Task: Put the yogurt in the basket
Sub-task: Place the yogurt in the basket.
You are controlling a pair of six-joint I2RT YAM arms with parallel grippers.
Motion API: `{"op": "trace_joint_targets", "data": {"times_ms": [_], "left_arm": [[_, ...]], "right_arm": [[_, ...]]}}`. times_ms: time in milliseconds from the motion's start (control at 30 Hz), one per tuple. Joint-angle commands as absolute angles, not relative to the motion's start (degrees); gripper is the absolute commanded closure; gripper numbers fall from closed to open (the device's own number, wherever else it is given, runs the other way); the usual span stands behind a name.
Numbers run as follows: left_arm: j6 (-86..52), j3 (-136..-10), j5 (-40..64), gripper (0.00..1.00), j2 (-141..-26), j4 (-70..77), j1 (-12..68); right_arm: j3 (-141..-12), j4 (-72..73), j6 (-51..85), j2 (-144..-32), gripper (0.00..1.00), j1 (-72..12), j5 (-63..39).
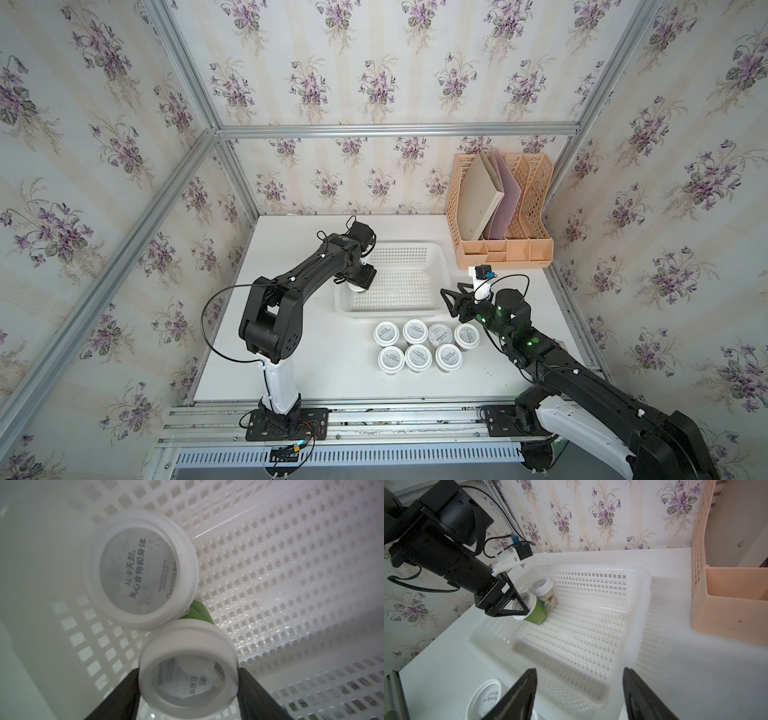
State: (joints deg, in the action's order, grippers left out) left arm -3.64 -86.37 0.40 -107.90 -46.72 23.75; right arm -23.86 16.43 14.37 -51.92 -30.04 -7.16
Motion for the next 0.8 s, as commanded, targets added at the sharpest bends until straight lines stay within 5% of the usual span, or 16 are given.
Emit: {"op": "trace_joint_targets", "data": {"times_ms": [0,767], "left_arm": [[-3.94,-86.73,0.79,0.25,-107.76,-46.07,23.72],[-4.35,-87.69,1.02,0.20,-105.03,-50.82,23.90]], "right_arm": [[-24.52,16.79,13.98,-52.12,0.30,-30.12,-7.38],[-24.70,16.70,13.97,-52.34,0.30,-30.12,-7.47]]}}
